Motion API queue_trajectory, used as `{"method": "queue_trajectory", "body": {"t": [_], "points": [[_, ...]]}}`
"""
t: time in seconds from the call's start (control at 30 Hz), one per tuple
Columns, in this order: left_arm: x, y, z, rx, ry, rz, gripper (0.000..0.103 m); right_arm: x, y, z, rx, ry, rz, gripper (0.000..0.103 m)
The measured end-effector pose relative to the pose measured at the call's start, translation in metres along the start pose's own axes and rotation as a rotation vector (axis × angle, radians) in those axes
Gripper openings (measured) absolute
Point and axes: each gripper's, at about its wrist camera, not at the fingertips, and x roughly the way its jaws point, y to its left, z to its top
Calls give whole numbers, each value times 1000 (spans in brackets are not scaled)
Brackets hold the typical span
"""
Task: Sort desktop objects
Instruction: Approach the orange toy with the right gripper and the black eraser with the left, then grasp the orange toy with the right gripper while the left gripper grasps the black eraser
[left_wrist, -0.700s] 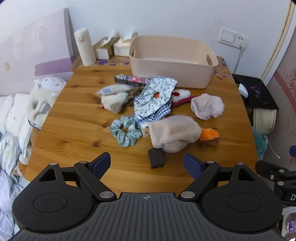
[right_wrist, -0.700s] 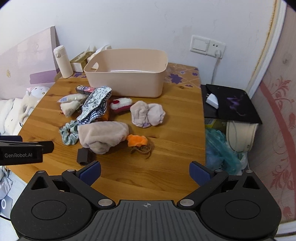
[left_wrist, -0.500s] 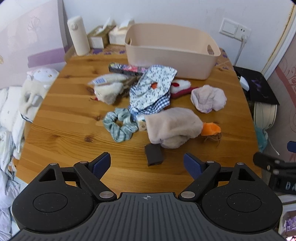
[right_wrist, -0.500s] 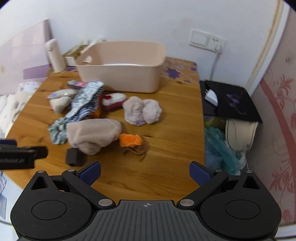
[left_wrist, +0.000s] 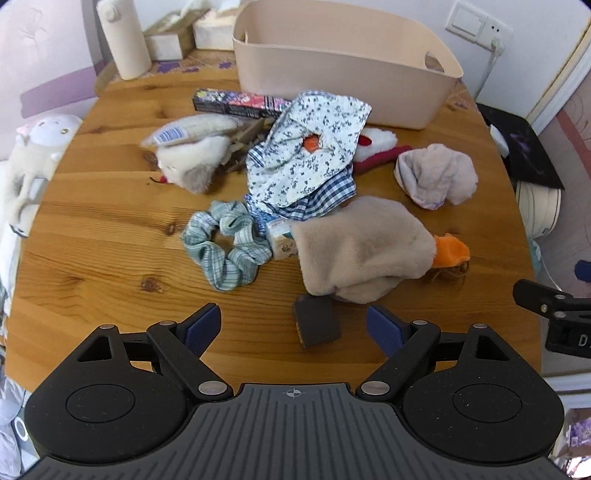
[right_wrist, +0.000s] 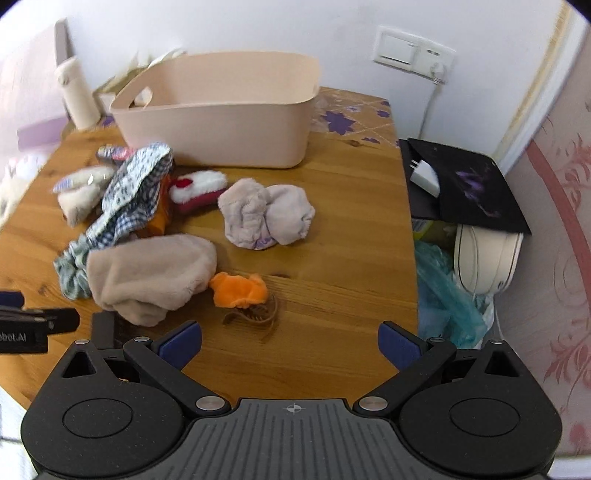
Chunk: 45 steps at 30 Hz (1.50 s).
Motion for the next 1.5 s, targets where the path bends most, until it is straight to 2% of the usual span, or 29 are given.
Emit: {"method": "queue_trajectory", "body": {"t": [0.2,0.47,0.67,0.83,1.03,1.13,1.27,1.33,1.37,1.43,1.5], "points": [[22,3,7,25,57,-21,87,19,14,5,-48,25,7,103],[46,2,-1,13,139,-52,87,41,21,14,-128,39,49,103],[58,2,-1,-46,140,-20,87,61,25,22,-219,46,101,88],[69,2,-4,-97,160,-8,87,77,29,23,-304,60,143,87],[76,-2,-7,-133,159,6,80,91,26,24,-361,78,189,85],[79,-6,-6,-150,154,3,78,97,24,27,-366,79,208,79],[82,-12,-4,-150,164,7,64,100,24,27,-377,86,232,69],[83,-15,-3,-144,168,4,62,102,24,27,-377,86,237,56],[83,-16,-2,-139,165,4,58,102,24,26,-379,87,239,48],[82,-18,0,-130,158,14,48,102,24,26,-388,77,243,44],[81,-19,2,-127,157,32,33,102,25,26,-393,79,264,31]]}}
